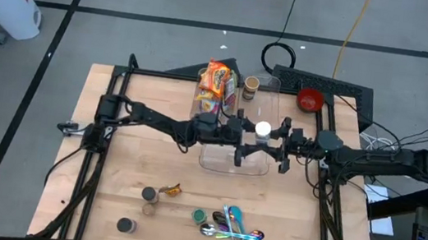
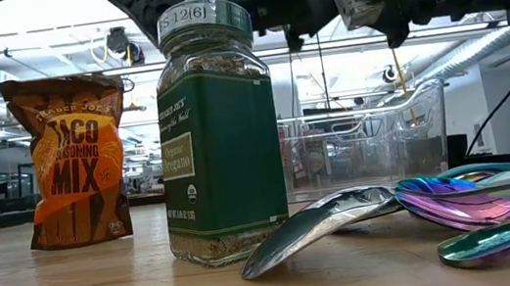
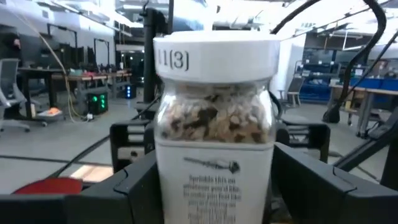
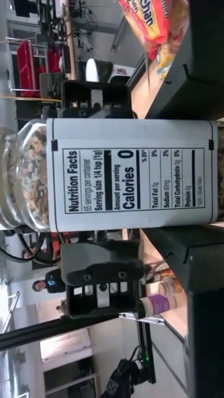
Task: Pick & Place Food Item
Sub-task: Put the white seasoning bottle into the right transparent bin
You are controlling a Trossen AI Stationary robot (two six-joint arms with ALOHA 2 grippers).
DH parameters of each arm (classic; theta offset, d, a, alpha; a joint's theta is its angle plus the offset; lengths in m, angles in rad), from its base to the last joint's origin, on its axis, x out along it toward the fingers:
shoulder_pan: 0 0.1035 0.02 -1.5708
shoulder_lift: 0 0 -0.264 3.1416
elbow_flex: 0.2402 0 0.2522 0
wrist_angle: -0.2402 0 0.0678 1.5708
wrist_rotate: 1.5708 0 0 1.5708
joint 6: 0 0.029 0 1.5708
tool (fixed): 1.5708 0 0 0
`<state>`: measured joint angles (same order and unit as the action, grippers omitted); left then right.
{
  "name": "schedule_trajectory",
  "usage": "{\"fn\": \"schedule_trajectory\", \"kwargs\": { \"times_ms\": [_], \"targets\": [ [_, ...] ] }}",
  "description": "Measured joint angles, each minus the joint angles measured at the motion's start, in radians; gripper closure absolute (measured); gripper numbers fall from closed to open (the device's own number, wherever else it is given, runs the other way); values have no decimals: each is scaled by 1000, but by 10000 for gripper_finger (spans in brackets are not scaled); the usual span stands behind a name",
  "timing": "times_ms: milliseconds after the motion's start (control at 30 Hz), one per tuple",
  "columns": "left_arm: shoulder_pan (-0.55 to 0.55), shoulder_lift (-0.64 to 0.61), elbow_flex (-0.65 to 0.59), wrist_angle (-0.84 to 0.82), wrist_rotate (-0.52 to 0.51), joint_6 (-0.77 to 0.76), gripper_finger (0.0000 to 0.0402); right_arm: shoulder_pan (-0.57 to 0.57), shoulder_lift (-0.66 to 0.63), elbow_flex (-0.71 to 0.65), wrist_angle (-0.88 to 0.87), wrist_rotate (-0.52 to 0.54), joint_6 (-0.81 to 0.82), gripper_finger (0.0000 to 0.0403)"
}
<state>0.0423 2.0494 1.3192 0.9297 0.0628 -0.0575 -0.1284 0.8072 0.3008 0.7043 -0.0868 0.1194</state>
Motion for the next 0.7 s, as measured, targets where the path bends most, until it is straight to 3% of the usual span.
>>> {"fn": "schedule_trajectory", "kwargs": {
  "times_ms": [167, 333, 500, 567, 700],
  "targets": [
    [1, 7, 32, -42, 1, -10, 137, 2, 29, 0, 11, 1, 7, 217],
    [8, 7, 39, -94, 13, -22, 194, 2, 33, -1, 10, -4, 4, 217],
    [9, -2, 40, -147, 58, -13, 194, -2, 3, 0, -57, -4, -19, 212],
    [11, -19, 40, -206, 85, 5, 194, -11, -26, 16, -144, -7, -14, 171],
    [15, -52, 40, -328, 99, 56, 194, -31, -80, 153, -520, 8, 16, 68]
  ]
}}
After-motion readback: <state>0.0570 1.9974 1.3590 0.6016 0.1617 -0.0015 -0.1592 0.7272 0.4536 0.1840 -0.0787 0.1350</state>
